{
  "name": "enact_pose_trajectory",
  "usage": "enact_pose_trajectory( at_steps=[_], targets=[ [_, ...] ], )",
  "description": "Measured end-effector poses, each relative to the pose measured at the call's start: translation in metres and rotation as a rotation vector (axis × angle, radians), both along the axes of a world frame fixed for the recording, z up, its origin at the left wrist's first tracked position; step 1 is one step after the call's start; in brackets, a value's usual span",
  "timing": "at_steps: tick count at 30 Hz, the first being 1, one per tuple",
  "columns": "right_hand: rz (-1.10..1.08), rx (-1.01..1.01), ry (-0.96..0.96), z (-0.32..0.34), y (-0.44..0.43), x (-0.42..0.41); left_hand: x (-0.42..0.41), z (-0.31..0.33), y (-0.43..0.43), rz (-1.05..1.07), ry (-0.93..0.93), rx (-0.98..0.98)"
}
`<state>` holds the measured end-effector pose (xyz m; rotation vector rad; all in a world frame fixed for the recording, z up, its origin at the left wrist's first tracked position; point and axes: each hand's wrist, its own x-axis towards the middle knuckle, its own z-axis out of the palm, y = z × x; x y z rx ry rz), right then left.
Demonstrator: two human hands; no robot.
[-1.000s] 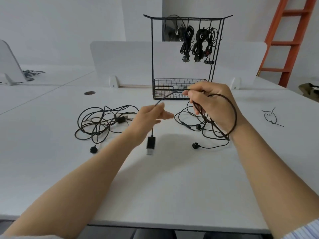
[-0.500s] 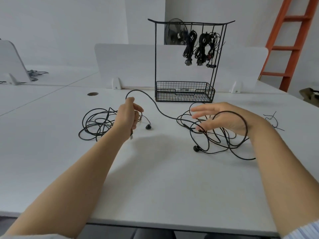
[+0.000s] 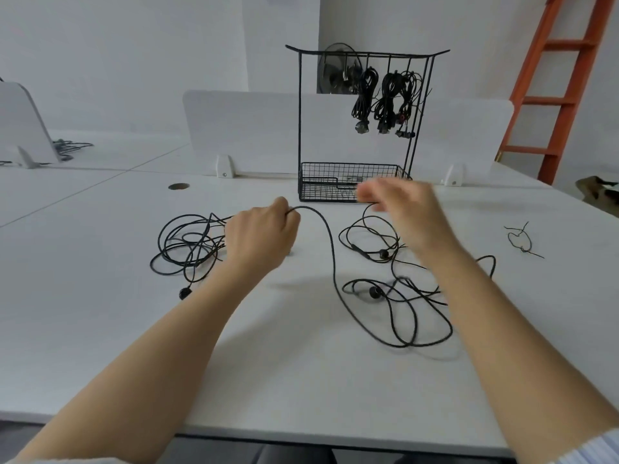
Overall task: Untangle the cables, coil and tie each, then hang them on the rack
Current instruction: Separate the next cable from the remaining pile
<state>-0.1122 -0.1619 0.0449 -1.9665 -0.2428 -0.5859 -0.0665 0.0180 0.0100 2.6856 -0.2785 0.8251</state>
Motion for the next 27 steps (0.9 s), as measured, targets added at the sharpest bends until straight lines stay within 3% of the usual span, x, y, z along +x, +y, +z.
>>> enact_pose_trajectory(
  at_steps=[4, 6, 8, 11, 13, 17, 21, 25, 27],
  targets=[
    [0.177, -0.267, 0.334, -0.020, 0.034, -0.004, -0.001, 0.000, -0.006, 0.001, 0.008, 0.011],
    [0.218, -0.261, 0.452, -0.028, 0.038, -0.005, 0.001, 0.002, -0.004, -0.026, 0.150, -0.133],
    [0.244, -0.085, 0.514, -0.032, 0.035, -0.003, 0.004, 0.007, 0.000, -0.214, 0.418, -0.545],
    [0.319, 0.432, 0.586, -0.025, 0.022, 0.003, 0.008, 0.009, 0.011, -0.528, 0.776, -1.178],
    [0.370, 0.496, 0.630, -0.025, 0.016, 0.005, 0.010, 0.008, 0.017, -0.682, 0.858, -1.433],
    [0.373, 0.108, 0.666, -0.032, 0.018, 0.004, 0.012, 0.005, 0.016, -0.788, 0.784, -1.734],
    [0.321, -0.233, 0.634, -0.036, 0.029, -0.001, 0.013, 0.004, 0.014, -0.670, 0.688, -1.782],
    [-0.128, -0.540, 0.336, -0.044, 0.028, 0.007, 0.013, 0.005, 0.017, -0.678, 0.705, -1.945],
    [-0.326, -0.587, 0.252, -0.044, 0.024, 0.008, 0.013, 0.006, 0.018, -0.644, 0.761, -1.961]
  ],
)
